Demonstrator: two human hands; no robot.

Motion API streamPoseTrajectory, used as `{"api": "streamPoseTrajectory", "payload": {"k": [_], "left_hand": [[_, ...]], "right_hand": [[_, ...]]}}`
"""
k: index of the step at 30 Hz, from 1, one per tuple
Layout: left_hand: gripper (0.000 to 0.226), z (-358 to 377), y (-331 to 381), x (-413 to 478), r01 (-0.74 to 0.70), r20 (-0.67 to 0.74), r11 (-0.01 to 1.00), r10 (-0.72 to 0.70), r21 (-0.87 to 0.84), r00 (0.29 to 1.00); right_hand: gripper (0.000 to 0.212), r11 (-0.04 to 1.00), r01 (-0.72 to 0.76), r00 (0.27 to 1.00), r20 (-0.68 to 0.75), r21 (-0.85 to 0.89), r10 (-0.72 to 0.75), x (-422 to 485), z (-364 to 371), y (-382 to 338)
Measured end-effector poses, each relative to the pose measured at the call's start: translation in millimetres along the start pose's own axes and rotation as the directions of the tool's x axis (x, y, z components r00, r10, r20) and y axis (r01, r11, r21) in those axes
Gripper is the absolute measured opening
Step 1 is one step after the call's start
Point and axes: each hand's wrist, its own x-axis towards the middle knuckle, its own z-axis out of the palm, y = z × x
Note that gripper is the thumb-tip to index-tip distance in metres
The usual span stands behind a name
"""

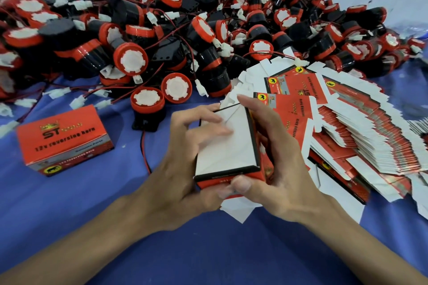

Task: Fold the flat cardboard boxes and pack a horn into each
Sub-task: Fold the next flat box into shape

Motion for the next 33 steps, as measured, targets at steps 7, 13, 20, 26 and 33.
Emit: {"api": "streamPoseTrajectory", "payload": {"k": [7,13,20,26,33], "left_hand": [[0.076,-19.2,2.7,-11.1,0.239,0.365,0.969,-0.201,-0.062,0.909],[0.054,-21.2,9.0,4.6,0.554,0.16,0.653,-0.562,-0.517,0.812],[0.037,-28.7,-12.2,9.6,0.629,-0.004,0.724,-0.657,-0.284,0.754],[0.069,-46.3,-19.7,9.4,0.452,0.175,0.887,-0.431,-0.101,0.885],[0.045,-63.1,-40.4,18.3,0.458,-0.579,0.866,-0.482,-0.201,0.657]], "right_hand": [[0.082,0.973,0.035,0.999,-0.017,-0.23,-0.04,-0.7,-6.3,-0.7],[0.084,0.993,-0.003,1.0,0.027,0.121,0.0,0.2,-10.0,1.6],[0.023,0.987,-0.083,0.957,-0.289,-0.14,0.04,10.9,-4.3,3.5],[0.019,0.984,-0.179,0.973,-0.155,-0.017,0.174,44.9,-11.0,-7.2],[0.025,0.961,-0.255,0.942,0.194,-0.106,0.272,56.1,27.8,8.1]]}}
